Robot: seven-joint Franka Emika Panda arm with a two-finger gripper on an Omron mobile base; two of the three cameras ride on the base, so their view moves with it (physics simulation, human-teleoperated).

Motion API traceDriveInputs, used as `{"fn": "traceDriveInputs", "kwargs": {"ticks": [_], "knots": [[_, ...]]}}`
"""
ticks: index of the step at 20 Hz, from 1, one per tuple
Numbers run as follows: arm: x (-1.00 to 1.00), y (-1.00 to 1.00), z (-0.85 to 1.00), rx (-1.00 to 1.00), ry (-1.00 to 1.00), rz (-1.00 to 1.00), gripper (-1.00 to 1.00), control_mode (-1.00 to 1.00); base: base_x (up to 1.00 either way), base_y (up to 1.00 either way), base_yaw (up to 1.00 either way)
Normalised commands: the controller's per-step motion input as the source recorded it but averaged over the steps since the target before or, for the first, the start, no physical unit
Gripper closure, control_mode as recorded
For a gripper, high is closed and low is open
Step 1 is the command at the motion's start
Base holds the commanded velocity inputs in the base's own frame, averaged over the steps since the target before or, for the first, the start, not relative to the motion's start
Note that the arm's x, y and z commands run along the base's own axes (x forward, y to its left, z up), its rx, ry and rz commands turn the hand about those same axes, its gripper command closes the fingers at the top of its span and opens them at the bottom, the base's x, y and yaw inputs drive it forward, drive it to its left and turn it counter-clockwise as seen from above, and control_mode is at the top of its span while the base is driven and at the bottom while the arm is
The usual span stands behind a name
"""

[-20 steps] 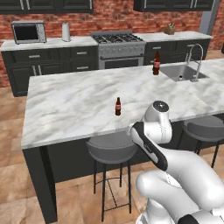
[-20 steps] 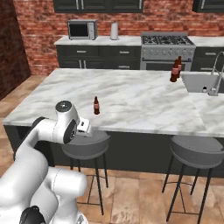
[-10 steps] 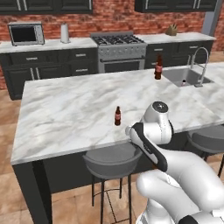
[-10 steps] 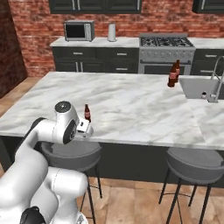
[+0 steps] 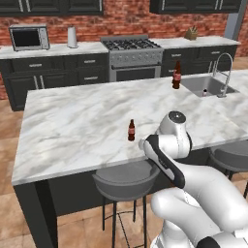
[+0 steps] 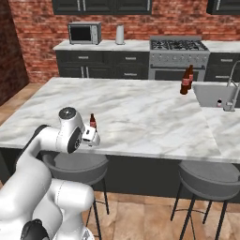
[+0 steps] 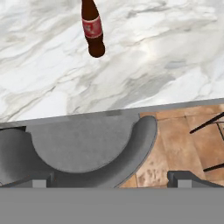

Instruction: Place the large bottle from the dining counter next to the other large bottle outside the sink, and place the small bottle from the dining counter next to the other small bottle inside the sink.

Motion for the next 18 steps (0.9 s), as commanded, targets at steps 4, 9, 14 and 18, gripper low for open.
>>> {"fn": "traceDriveInputs", "kwargs": {"ticks": [4,9,14,18], "knots": [[0.0,0.0,0.0,0.0,0.0,0.0,-1.0,1.0,0.02,0.0,0.0],[0.0,0.0,0.0,0.0,0.0,0.0,-1.0,1.0,0.0,0.0,0.0],[0.18,0.0,-0.04,0.03,0.0,0.0,-1.0,-1.0,0.0,0.0,0.0],[0.42,0.0,-0.02,0.01,0.0,0.01,-1.0,-1.0,0.0,0.0,0.0]]}}
